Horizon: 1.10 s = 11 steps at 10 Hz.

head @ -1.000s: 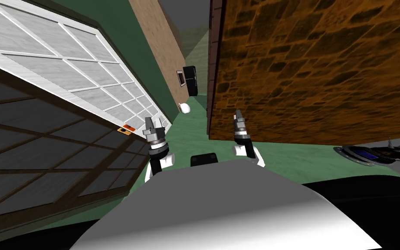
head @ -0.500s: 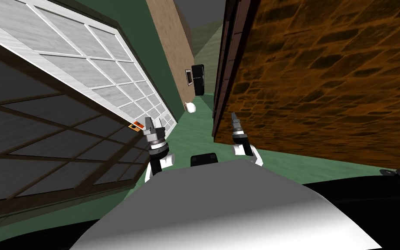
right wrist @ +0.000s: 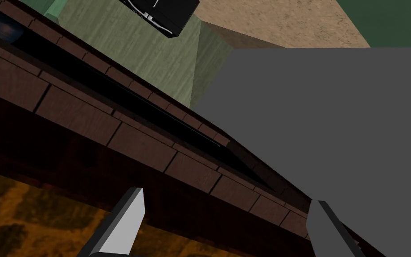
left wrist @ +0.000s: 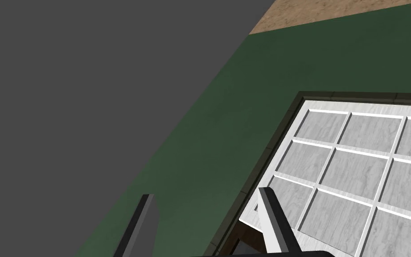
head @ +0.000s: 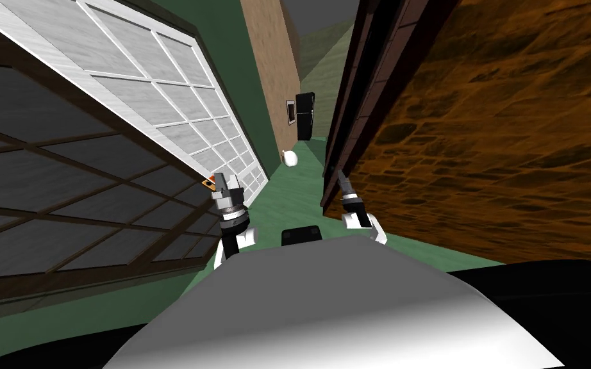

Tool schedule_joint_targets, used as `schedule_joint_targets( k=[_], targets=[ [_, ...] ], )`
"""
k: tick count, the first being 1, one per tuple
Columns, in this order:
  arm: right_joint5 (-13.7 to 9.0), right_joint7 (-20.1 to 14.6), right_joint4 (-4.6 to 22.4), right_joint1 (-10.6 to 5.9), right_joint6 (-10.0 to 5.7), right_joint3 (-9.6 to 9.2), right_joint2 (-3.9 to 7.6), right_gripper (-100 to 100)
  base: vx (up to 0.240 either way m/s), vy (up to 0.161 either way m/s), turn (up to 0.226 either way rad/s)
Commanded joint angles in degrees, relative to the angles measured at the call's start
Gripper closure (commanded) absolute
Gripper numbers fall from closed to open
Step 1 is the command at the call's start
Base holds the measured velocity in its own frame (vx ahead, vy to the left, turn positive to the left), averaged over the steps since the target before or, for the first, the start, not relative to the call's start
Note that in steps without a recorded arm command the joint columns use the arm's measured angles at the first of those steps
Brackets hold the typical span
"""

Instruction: Push the door open

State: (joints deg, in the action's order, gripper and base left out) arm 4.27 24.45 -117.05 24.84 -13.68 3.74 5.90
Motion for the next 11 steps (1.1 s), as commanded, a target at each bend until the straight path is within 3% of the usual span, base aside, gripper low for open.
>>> schedule_joint_targets(
  k=[1, 11],
  targets=[
    [0.6, 1.3, 1.1, -0.65, 1.63, 0.03, 0.18, -100, 0.144, 0.038, 0.179],
    [4.8, 9.8, 7.8, -3.36, 11.81, 0.02, 1.27, -100, 0.186, 0.037, 0.233]
  ],
)
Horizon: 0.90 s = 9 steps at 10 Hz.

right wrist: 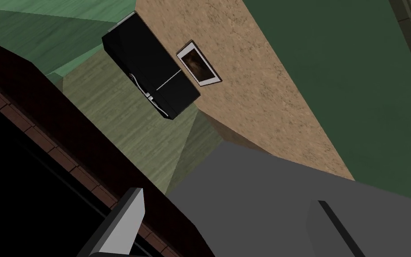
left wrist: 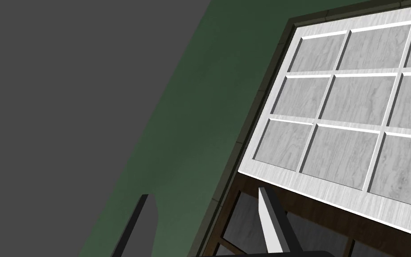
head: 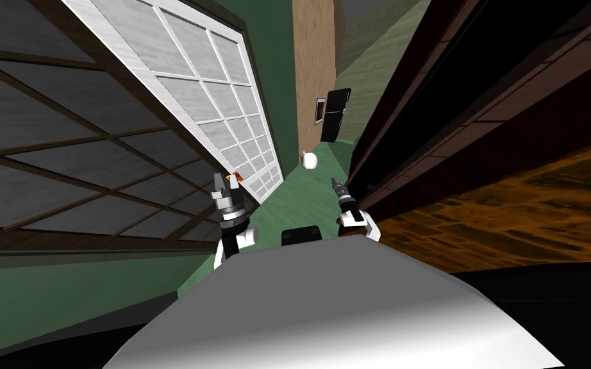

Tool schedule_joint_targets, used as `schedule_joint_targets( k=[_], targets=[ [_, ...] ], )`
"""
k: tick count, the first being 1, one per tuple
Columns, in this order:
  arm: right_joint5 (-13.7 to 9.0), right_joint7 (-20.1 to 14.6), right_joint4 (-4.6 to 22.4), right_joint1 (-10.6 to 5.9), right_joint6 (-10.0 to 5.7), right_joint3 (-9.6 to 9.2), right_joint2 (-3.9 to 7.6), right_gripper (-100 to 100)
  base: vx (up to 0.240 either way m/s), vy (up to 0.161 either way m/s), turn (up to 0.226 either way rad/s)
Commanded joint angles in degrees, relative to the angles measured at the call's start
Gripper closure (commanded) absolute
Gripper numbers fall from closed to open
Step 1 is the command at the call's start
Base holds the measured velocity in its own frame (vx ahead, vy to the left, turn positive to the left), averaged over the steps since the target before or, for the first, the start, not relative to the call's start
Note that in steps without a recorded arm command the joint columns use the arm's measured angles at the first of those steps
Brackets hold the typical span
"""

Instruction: Push the door open

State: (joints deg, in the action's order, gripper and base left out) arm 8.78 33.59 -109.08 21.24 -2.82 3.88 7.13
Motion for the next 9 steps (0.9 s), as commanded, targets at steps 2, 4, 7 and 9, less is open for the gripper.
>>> schedule_joint_targets(
  k=[2, 4, 7, 9],
  targets=[
    [1.1, 2.3, 1.2, -0.28, 2.92, -0.12, 0.21, -100, 0.170, -0.021, 0.237],
    [1.9, 4.0, 2.5, -0.80, 4.89, -0.12, 0.39, -100, 0.171, -0.041, 0.233],
    [3.3, 6.7, 4.6, -1.66, 8.15, -0.09, 0.59, -100, 0.179, -0.019, 0.264],
    [4.0, 8.1, 5.7, -2.09, 9.79, -0.07, 0.68, -100, 0.164, -0.059, 0.210]
  ],
)
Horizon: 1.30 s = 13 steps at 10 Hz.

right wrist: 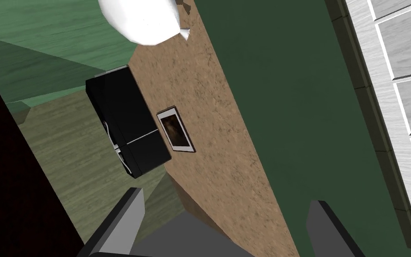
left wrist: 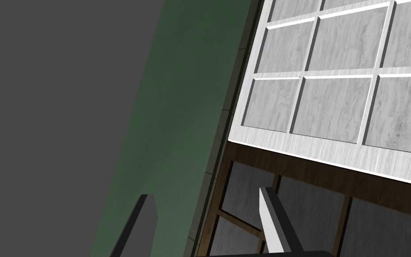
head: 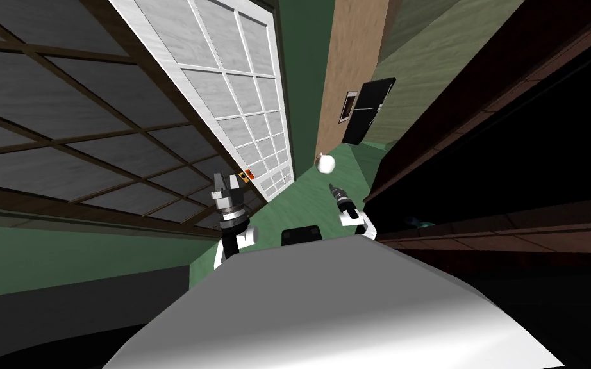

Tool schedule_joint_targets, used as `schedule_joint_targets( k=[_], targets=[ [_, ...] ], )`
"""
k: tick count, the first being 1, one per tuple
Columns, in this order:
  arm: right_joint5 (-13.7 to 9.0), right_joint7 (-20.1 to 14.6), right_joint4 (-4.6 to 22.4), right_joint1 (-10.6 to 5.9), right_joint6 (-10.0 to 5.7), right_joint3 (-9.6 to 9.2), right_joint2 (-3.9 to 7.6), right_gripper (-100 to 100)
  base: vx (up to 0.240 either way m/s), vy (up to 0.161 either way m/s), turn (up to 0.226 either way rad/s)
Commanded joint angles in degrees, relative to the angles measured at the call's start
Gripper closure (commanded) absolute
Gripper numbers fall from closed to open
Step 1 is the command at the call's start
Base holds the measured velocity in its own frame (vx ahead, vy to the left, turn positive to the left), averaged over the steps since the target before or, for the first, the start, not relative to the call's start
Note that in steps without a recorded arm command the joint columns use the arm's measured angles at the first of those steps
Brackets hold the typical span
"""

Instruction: Push the door open

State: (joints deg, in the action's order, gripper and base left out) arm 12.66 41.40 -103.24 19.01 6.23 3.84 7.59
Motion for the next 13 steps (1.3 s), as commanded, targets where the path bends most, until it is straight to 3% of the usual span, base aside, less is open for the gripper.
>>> schedule_joint_targets(
  k=[1, 13],
  targets=[
    [0.5, 1.2, 0.6, -0.14, 1.83, -0.01, 0.29, -100, 0.137, -0.058, 0.214],
    [5.9, 12.1, 9.2, -3.56, 14.85, 0.15, 0.91, -100, 0.138, -0.106, 0.268]
  ],
)
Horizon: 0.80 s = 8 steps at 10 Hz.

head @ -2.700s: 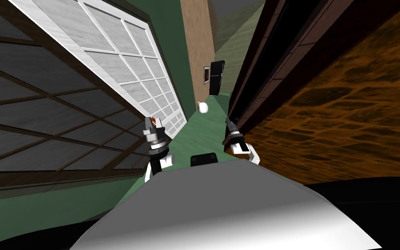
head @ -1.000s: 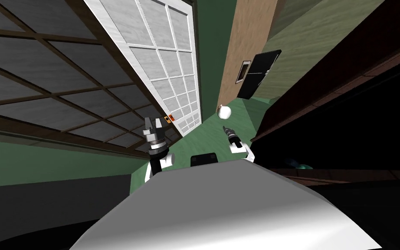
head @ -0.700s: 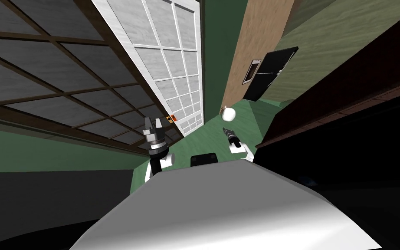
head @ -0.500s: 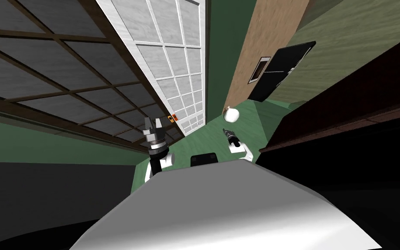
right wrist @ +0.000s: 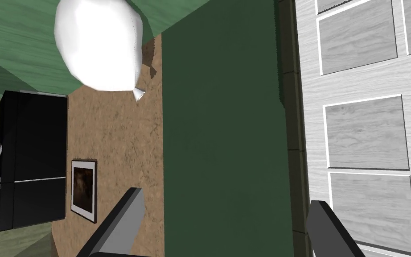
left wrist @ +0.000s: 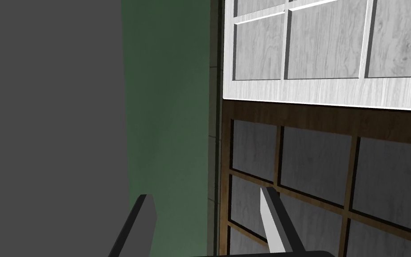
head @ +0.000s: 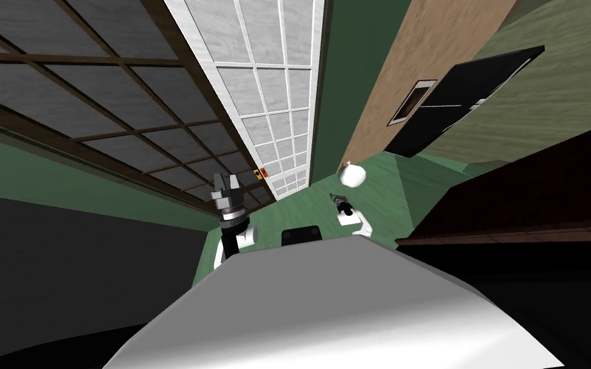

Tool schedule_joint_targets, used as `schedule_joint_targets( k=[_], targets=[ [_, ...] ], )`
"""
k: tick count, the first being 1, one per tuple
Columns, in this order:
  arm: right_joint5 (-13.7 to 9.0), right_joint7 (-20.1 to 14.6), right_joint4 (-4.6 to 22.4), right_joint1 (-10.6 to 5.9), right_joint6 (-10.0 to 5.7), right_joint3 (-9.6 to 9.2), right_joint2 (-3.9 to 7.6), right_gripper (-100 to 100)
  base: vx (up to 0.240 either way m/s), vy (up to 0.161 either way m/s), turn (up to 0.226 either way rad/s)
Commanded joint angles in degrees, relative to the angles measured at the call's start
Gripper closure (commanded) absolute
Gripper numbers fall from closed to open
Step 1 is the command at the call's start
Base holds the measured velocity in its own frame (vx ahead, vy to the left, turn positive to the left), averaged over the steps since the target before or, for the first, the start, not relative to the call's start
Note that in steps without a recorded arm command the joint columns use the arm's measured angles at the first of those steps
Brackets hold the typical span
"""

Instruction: Push the door open

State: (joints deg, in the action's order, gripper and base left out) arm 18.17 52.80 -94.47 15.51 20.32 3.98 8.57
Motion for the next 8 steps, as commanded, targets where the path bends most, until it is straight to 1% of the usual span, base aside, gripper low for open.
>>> schedule_joint_targets(
  k=[1, 3, 4, 6, 7, 8],
  targets=[
    [0.9, 1.7, 1.2, -0.37, 1.92, 0.03, -0.03, -100, 0.103, -0.146, 0.280],
    [1.8, 3.7, 2.8, -0.98, 4.25, 0.06, 0.06, -100, 0.111, -0.178, 0.285],
    [2.1, 4.2, 3.2, -1.14, 4.83, 0.07, 0.09, -100, 0.081, -0.146, 0.181],
    [3.0, 6.2, 4.8, -1.76, 7.21, 0.11, 0.15, -100, 0.063, -0.127, 0.279],
    [3.3, 6.7, 5.2, -1.92, 7.81, 0.12, 0.17, -100, 0.045, -0.124, 0.197],
    [3.8, 7.7, 5.9, -2.23, 9.02, 0.15, 0.19, -100, 0.032, -0.135, 0.234]
  ],
)
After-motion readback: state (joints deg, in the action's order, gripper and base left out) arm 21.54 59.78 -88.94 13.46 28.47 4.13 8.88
